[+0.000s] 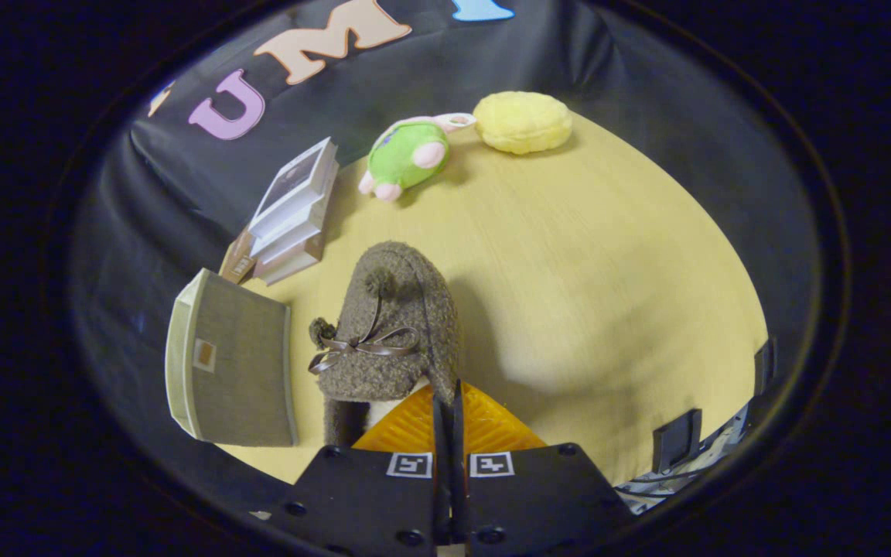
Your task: Open the storage box then place both shoes into the box .Put the left shoe in first, then the right shoe, with the right side of both shoes facing outward in a uniform manner.
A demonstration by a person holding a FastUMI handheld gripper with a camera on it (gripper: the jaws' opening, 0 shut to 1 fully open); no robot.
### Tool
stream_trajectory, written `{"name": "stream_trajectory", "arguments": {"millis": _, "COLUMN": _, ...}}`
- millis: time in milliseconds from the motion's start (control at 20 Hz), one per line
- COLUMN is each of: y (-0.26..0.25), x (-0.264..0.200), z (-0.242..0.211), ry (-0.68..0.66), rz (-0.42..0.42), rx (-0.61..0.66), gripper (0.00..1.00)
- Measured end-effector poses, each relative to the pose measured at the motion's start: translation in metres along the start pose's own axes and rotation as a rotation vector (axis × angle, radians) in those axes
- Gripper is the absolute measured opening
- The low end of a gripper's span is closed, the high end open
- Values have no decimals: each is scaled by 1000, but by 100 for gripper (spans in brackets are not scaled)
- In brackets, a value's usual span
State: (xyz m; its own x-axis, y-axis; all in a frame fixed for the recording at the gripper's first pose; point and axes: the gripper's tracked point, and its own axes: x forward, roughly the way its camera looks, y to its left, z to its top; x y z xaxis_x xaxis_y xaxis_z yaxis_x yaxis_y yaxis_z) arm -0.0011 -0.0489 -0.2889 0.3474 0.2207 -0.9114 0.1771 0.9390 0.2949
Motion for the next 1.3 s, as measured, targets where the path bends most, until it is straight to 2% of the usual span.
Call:
{"name": "stream_trajectory", "arguments": {"millis": 500, "y": 98, "x": -24, "z": 12, "ry": -44, "rz": 73, "rx": -5, "gripper": 4}}
{"name": "stream_trajectory", "arguments": {"millis": 900, "y": 200, "x": -40, "z": 16, "ry": -73, "rz": 199, "rx": -28, "gripper": 4}}
{"name": "stream_trajectory", "arguments": {"millis": 1300, "y": 281, "x": -34, "z": 5, "ry": -73, "rz": 271, "rx": -52, "gripper": 4}}
